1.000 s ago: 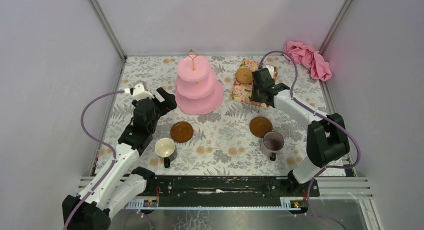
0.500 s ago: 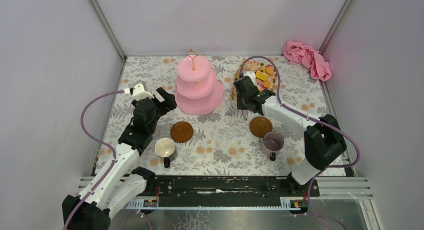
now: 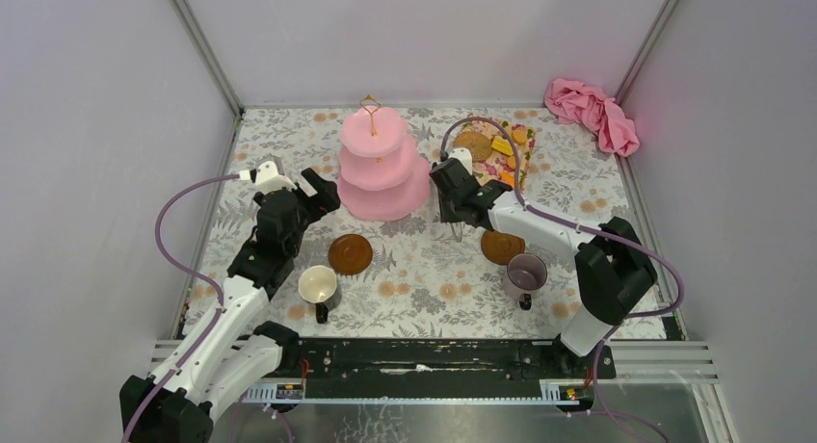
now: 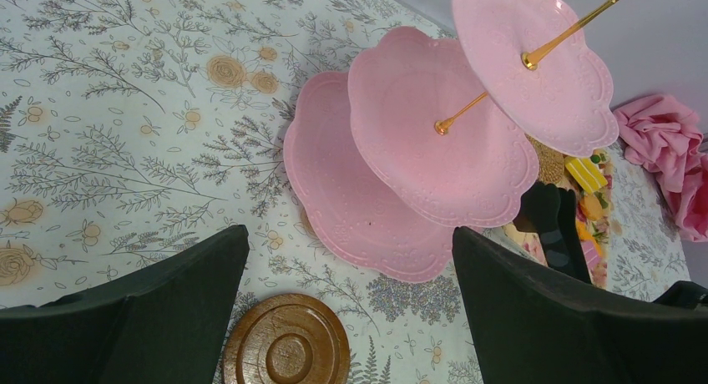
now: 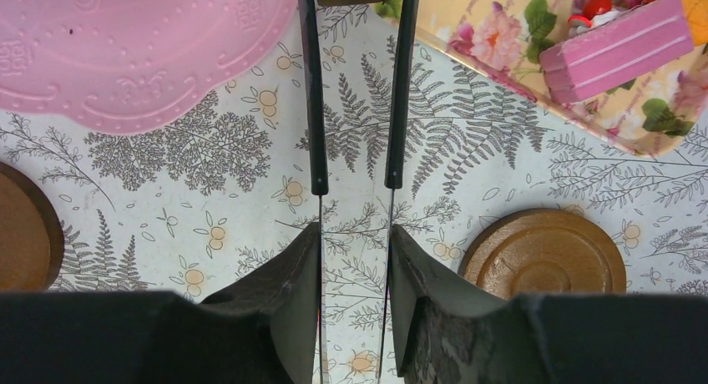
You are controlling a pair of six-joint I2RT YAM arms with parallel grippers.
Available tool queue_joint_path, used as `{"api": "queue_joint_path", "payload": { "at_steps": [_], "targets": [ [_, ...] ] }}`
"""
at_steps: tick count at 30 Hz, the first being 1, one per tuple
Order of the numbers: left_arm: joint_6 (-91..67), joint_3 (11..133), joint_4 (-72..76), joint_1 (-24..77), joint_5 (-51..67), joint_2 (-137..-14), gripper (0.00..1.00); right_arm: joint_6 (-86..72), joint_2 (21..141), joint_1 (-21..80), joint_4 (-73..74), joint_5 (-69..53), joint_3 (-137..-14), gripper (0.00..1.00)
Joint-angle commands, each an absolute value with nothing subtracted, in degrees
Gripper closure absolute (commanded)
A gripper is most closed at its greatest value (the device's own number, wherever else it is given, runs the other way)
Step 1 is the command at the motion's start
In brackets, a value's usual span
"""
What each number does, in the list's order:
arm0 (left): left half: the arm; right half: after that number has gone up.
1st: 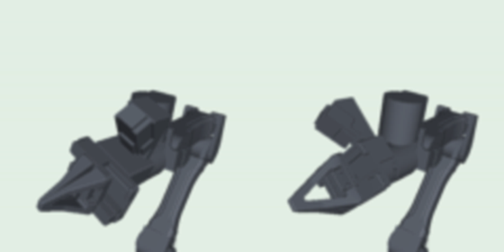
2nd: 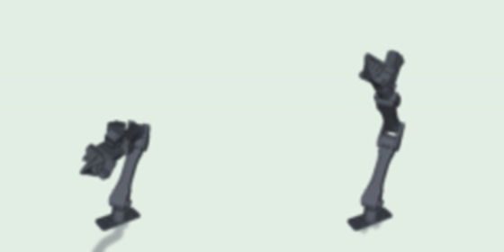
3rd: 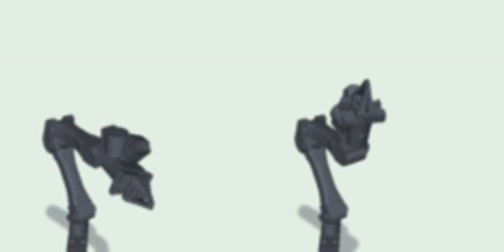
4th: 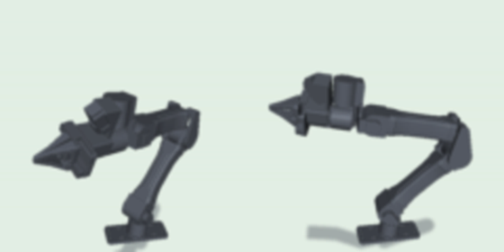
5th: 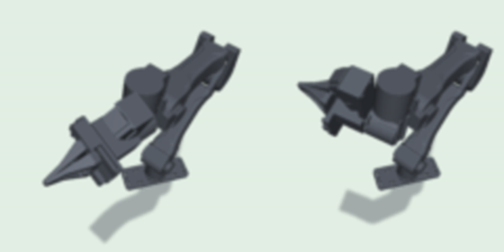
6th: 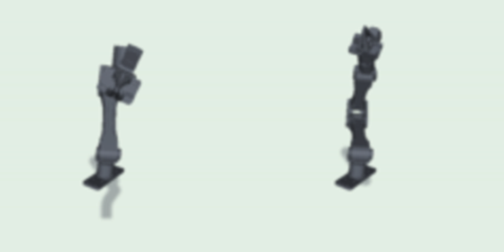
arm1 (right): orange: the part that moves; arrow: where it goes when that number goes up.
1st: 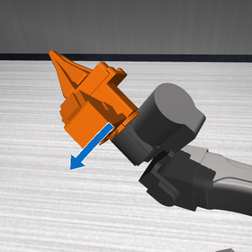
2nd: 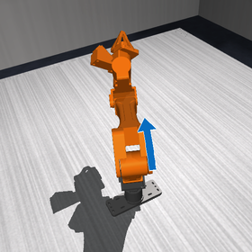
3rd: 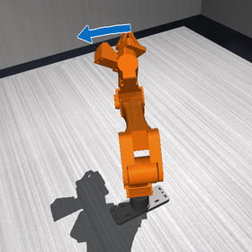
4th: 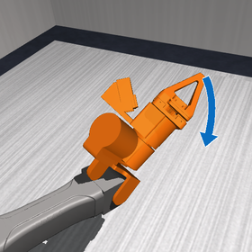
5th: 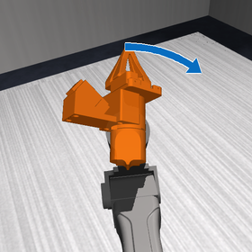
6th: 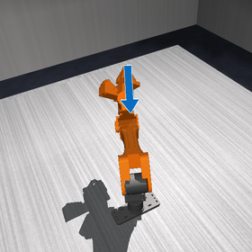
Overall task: Serve the afternoon tea
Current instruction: Pick up the desert from the tray.
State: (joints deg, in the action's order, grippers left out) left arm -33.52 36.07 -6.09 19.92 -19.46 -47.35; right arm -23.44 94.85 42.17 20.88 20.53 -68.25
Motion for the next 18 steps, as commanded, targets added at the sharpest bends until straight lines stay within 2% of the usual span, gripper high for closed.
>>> {"api": "queue_joint_path", "payload": {
  "at_steps": [1, 18],
  "targets": [
    [-32.4, 35.9, -3.1, 20.4, -20.6, -46.8, 0.0, -24.1, 95.0, 43.3, 18.7, 22.8, -71.9, 0.77],
    [-32.5, 35.9, -3.0, 20.5, -20.6, -47.5, 0.0, -23.5, 99.5, 44.9, 14.8, 20.2, -73.3, 0.78]
  ]
}}
